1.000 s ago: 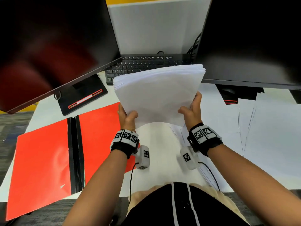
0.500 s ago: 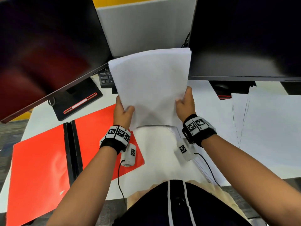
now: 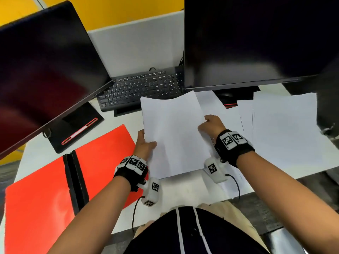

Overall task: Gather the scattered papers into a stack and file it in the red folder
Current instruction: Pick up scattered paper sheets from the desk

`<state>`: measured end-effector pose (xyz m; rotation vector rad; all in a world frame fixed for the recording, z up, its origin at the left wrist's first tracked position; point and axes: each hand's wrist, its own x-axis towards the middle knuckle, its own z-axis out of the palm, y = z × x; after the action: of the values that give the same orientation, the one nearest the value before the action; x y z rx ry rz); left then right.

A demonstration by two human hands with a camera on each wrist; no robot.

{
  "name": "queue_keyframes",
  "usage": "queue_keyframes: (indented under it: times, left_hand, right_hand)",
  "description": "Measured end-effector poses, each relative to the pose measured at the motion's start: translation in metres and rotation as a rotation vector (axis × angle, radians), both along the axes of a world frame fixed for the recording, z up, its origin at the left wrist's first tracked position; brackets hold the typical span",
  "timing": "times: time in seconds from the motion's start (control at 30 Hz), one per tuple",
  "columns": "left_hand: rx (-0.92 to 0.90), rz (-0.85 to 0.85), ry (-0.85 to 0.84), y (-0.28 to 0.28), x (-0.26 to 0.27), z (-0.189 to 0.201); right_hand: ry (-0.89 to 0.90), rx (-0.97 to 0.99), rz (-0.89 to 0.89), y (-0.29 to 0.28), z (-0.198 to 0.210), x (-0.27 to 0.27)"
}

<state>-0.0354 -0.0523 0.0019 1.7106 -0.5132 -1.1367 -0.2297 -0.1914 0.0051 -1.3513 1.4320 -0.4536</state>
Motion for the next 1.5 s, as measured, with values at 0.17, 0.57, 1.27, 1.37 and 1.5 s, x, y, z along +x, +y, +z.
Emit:
queue_keyframes:
  times: [0.17, 0.57, 1.27, 1.37, 1.5]
  left_hand:
    - [0.024, -0.019, -0.003, -0.014, -0.023, -0.011]
    - [0.071, 0.149, -0.061, -0.017, -0.054, -0.047]
    - [0.123, 0.312, -0.16, 0.047, -0.001, -0.021]
    - [0.06, 0.36, -0.104, 0.049, -0.006, -0.014]
    - [0.069, 0.37, -0.132, 0.053, -0.005, -0.015]
  right_hand:
    - [0.286, -0.018, 0.16, -0.019, -0.011, -0.049]
    - [0.862, 0.063, 0.193, -0.037, -0.067, -0.161]
    - [0.912, 0.156, -0.137, -0.066, -0.029, -0.191]
    - [0.899, 0.189, -0.098, -0.063, -0.039, -0.189]
    - [0.925, 0.155, -0.017, -0.062, -0.039, -0.174]
